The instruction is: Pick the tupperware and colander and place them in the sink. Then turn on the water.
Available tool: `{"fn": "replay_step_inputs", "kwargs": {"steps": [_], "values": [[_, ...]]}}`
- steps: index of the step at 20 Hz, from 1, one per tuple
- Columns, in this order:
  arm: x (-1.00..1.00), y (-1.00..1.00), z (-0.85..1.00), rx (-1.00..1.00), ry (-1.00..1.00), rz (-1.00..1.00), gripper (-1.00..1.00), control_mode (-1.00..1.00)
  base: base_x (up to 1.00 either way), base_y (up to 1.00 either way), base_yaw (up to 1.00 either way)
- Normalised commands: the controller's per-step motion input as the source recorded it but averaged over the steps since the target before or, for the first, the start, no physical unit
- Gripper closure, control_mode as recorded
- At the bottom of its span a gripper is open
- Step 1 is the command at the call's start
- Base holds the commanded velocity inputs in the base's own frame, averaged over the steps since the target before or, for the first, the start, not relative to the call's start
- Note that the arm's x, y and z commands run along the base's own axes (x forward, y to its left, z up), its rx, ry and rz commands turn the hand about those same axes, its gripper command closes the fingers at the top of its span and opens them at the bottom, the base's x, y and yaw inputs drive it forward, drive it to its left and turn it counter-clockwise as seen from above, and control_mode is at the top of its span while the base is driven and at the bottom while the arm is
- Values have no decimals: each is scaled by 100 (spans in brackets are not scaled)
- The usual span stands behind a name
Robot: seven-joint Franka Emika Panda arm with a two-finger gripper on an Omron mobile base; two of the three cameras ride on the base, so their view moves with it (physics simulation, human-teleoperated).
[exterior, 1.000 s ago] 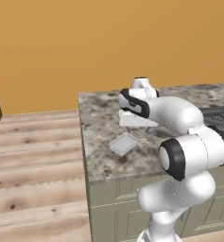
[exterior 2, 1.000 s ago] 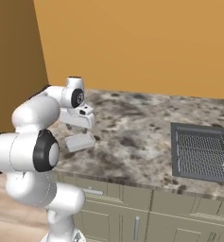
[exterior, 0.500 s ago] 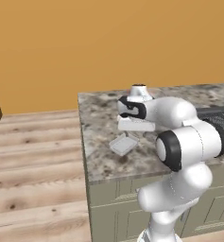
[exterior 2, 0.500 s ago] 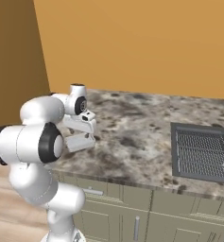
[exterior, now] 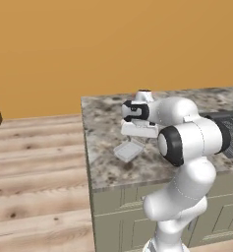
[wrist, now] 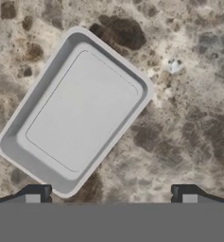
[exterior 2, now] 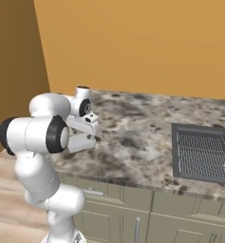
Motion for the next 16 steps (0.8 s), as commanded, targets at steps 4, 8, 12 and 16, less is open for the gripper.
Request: {"fn": "replay_step_inputs", "kwargs": {"steps": [4, 8, 12, 16], "values": [[9, 0, -12, 0, 0, -2, -100, -100, 0, 0, 0], [4, 0, -13, 0, 0, -1, -100, -100, 0, 0, 0], [1, 2, -3, 0, 0, -1, -100, -100, 0, 0, 0], [0, 0, -1, 0, 1, 0, -100, -100, 0, 0, 0]]}}
